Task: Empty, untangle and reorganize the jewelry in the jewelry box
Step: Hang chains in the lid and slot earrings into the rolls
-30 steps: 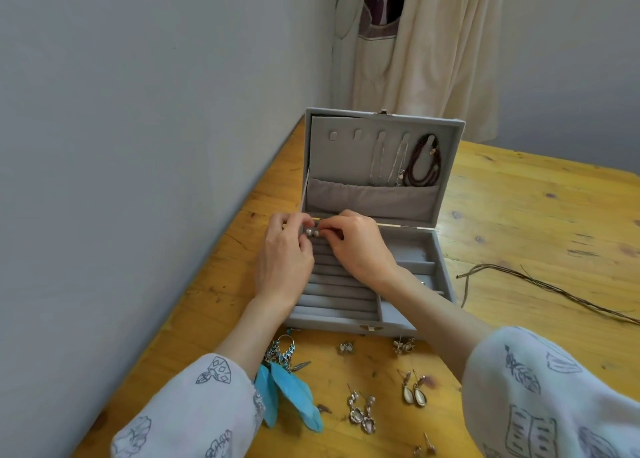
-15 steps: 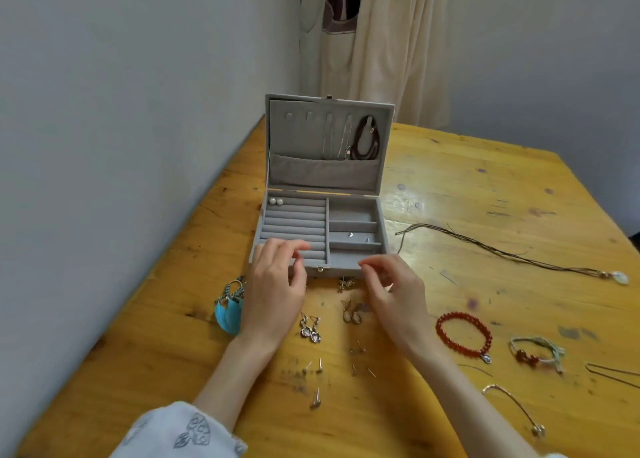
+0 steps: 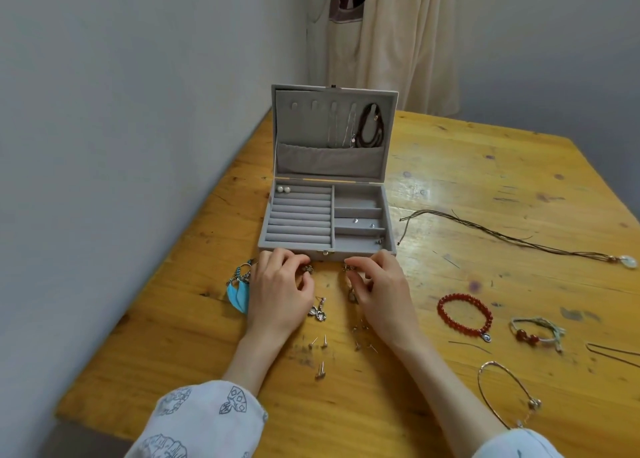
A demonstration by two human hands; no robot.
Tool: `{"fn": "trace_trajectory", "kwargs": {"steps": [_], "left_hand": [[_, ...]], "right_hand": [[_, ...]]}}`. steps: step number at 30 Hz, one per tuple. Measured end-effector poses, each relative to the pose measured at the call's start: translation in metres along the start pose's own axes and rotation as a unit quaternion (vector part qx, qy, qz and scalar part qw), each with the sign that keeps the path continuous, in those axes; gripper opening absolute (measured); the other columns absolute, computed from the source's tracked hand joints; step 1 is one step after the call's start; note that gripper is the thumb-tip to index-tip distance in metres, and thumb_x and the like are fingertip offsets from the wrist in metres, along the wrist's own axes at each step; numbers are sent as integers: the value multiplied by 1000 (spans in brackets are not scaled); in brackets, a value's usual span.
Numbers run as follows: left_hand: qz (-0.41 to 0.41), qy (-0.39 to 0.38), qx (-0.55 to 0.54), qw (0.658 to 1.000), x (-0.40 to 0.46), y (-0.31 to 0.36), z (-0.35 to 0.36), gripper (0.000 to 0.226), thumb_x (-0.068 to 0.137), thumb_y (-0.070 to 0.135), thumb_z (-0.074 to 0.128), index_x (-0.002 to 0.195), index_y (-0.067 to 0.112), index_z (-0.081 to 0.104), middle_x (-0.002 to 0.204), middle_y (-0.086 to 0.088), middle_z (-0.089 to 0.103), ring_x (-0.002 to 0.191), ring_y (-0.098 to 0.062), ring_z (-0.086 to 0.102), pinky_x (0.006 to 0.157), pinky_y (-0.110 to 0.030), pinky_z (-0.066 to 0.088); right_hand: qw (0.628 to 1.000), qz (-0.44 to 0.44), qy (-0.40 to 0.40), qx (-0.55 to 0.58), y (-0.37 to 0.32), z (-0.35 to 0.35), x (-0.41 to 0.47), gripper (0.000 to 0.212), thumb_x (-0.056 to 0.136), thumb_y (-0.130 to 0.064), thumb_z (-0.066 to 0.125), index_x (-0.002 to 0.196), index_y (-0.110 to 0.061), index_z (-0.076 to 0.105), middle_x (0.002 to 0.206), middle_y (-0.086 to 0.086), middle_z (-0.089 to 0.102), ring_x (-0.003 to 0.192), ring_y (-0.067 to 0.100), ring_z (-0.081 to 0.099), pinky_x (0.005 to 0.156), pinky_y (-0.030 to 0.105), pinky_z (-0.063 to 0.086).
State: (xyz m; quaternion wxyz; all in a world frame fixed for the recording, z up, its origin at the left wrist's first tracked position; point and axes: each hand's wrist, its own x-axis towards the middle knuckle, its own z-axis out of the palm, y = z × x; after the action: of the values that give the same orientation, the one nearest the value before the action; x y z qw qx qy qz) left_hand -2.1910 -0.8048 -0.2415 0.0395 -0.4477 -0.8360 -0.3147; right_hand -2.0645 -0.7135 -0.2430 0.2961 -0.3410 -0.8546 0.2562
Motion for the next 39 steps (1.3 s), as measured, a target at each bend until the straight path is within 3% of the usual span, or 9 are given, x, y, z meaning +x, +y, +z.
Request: {"fn": "trace_trajectory", "kwargs": {"steps": [9,12,19,31,34,39], "left_hand": [[35,-2,-24,999,3,-3,2,12,82,12,65,93,12,70,87,-1,63,89,-18,49,79,-30,42],[41,-6,-40,998,3,-3,2,11,83,12,64,93,13,70,87,1,63,89,-14,47,80,-23,38],[-22,22,-111,993,5,-4,-4,13,83,10,64,95,12,70,92,0,66,91,-8,47,79,1,29],[-48,86,-132,986,6,-3,-5,7,82,10,65,87,12,70,82,6,64,84,-10,52,73,-11,35],[-53,100,-140,984,8,-4,-5,5,82,11,66,86,13,68,82,7,61,84,-8,49,74,-6,36],[-33,102,-139,984,8,-1,-7,4,82,11,66,85,12,68,83,4,63,82,-7,49,75,-1,34]], "right_hand": [[999,-17,32,-6,-2,1,1,17,84,-15,64,100,-14,69,79,0,50,72,17,49,68,34,46],[998,-37,24,-43,-5,2,1,14,83,-17,66,96,-17,71,74,-2,50,68,15,47,68,30,38],[987,-87,-10,-136,-23,15,14,15,83,-24,64,96,-22,71,74,-1,60,73,21,54,68,32,36],[978,-113,-23,-175,-36,27,17,4,78,-20,67,79,-17,69,73,0,63,71,21,57,65,34,43],[984,-113,-41,-131,-36,24,19,6,82,-19,63,84,-15,67,81,1,62,78,20,54,69,34,43],[994,-16,-69,88,-40,6,40,9,85,-16,62,91,-14,68,85,-7,60,81,6,53,74,16,45]]}}
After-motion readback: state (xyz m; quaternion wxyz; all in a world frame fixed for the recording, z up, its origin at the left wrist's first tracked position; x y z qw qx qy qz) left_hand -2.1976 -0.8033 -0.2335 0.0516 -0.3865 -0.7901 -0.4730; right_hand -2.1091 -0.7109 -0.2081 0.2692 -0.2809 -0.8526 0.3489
